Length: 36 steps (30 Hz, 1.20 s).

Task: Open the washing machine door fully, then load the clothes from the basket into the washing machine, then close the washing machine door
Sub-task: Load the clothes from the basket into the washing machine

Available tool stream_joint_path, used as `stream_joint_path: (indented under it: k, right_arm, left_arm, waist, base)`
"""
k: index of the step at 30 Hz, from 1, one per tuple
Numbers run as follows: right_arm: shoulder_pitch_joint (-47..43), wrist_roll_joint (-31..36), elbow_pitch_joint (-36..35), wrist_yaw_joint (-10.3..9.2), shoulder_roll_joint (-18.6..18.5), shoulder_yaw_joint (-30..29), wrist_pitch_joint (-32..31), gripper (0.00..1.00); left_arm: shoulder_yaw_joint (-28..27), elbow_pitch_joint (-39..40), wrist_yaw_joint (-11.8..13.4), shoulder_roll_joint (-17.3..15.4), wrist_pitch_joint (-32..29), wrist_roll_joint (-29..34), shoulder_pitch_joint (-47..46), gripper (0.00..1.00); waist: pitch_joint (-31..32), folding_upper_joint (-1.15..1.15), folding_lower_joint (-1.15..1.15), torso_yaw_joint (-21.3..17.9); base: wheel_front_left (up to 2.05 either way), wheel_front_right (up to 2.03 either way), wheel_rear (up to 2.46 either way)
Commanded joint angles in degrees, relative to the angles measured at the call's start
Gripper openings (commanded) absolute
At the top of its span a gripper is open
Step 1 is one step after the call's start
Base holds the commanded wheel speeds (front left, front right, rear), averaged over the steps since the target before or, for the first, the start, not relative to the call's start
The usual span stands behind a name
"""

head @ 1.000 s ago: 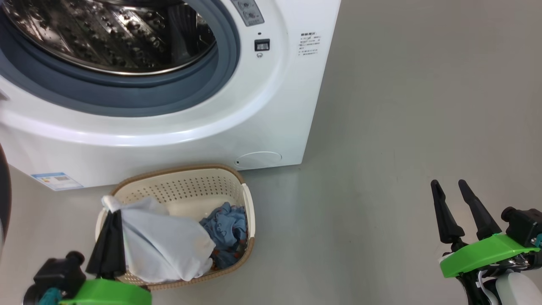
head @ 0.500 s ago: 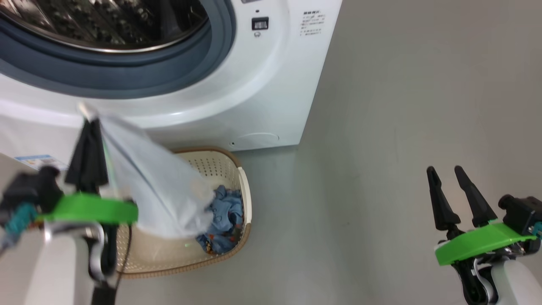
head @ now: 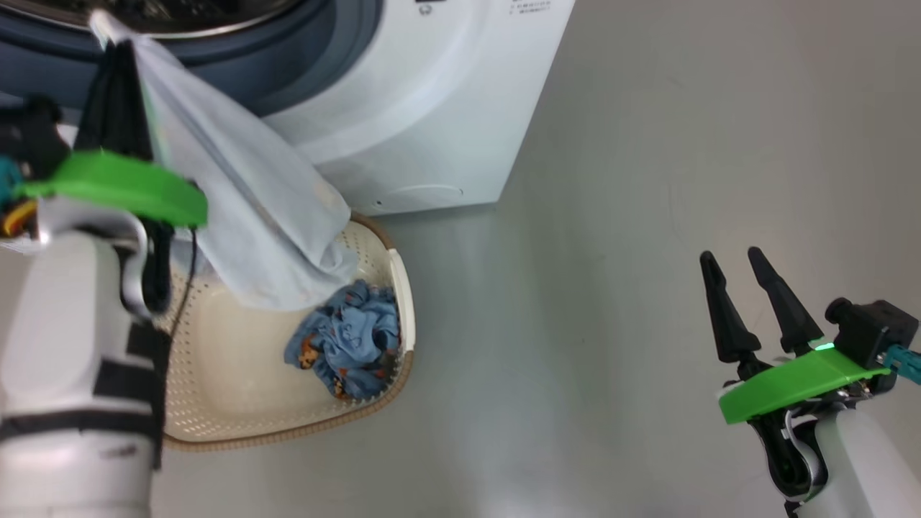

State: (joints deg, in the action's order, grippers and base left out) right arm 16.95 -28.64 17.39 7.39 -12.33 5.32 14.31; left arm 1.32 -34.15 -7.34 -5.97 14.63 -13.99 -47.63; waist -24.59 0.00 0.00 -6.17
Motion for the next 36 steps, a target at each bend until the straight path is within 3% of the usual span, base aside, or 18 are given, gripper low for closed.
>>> stream_joint_path:
  k: [1, 14, 22, 26, 36]
  right_arm:
    - [0.66, 0.62, -1.22, 0.10, -0.17, 1.75, 0.69, 1.00]
    - [2.77, 0.05, -1.10, 0.10, 0.67, 4.22, 0.69, 1.00]
    - [3.42, -0.28, -1.13, 0.10, 1.49, 4.69, 0.69, 1.00]
    - [3.85, -0.40, -1.37, 0.10, 1.98, 5.03, 0.69, 1.00]
    - [4.96, -0.65, -1.80, 0.10, 2.68, 4.62, 0.69, 1.00]
  left_arm:
    - [-1.29, -2.19, -0.12, -3.04, 0.37, 0.25, -3.70, 0.00]
    - [0.17, -26.49, -0.12, -5.92, 0.37, 0.50, -19.18, 0.00]
    - [1.49, -32.40, 0.26, -6.73, 0.37, 1.52, -26.10, 0.00]
    - [1.57, -29.75, 1.22, -7.83, 0.37, 2.24, -28.76, 0.00]
    - [-1.92, -9.44, 5.23, -8.68, 0.37, 5.57, -26.62, 0.00]
  waist:
    - [-1.73, 0.00, 0.00, -1.10]
    - [-5.40, 0.00, 0.00, -4.63]
    - [-7.46, 0.00, 0.00, -6.39]
    - [-8.42, 0.00, 0.00, -7.08]
    - [-10.60, 0.00, 0.00, -7.59]
  base:
    - [0.00, 0.00, 0.00]
    - [0.00, 0.00, 0.00]
    - [0.00, 0.00, 0.00]
    - [0.00, 0.00, 0.00]
    - [0.00, 0.00, 0.00]
